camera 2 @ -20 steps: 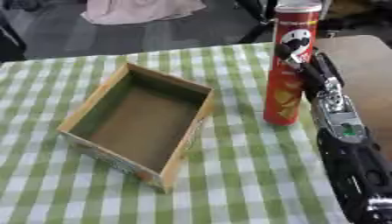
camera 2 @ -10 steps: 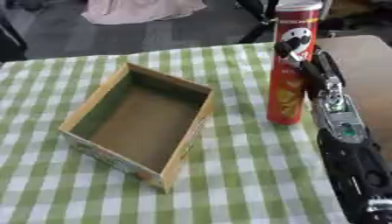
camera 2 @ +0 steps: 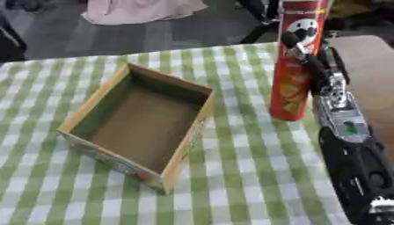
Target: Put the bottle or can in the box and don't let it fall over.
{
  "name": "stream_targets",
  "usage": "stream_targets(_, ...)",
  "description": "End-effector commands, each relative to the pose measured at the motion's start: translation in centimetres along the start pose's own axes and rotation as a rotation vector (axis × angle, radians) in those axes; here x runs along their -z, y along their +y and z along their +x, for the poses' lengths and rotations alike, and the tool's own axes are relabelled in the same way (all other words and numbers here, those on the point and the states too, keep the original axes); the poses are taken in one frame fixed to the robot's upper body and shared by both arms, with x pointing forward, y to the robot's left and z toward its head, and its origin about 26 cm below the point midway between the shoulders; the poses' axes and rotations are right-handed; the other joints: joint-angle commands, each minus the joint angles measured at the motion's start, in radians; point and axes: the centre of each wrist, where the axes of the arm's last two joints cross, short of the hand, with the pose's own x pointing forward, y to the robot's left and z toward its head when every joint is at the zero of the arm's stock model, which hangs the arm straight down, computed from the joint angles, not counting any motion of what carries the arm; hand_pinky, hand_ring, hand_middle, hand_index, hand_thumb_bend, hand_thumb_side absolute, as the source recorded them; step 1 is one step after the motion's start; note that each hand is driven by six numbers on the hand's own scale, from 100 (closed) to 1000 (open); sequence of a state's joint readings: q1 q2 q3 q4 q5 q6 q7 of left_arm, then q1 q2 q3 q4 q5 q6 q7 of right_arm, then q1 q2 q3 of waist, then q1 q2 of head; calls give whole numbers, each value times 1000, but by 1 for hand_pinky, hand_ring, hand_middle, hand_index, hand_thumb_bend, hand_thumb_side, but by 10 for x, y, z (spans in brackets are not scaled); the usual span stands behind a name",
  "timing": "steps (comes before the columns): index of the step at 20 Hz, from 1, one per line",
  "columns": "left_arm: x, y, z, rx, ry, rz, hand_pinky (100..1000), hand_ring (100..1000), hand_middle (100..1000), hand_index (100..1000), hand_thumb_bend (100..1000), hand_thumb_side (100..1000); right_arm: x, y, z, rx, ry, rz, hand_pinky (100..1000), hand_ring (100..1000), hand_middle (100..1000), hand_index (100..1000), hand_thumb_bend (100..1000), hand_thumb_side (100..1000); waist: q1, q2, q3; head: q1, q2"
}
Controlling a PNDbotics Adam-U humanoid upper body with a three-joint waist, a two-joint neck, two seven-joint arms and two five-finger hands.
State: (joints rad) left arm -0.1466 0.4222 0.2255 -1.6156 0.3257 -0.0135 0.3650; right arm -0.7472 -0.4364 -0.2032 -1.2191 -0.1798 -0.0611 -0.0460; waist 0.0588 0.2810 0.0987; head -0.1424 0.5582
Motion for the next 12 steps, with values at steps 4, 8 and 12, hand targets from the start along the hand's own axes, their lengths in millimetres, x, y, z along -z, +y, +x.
stream_targets(4,5,4,10,0,-34,-1,1000,674,711,766,226,684,8,-1,24,27,-79,-7,108,341,483,325,1000,569,-4,-31,0,3,-6)
stream_targets(8,5,4,10,4,-33,-2,1000,674,711,766,225,684,9,4,32,41,-110,9,111,329,474,315,1000,541,-8,-41,2,4,5)
stream_targets(12,5,5,11,9,-33,-4,1000,674,710,766,225,683,10,11,46,50,-152,35,114,332,476,315,1000,541,-13,-53,4,6,16)
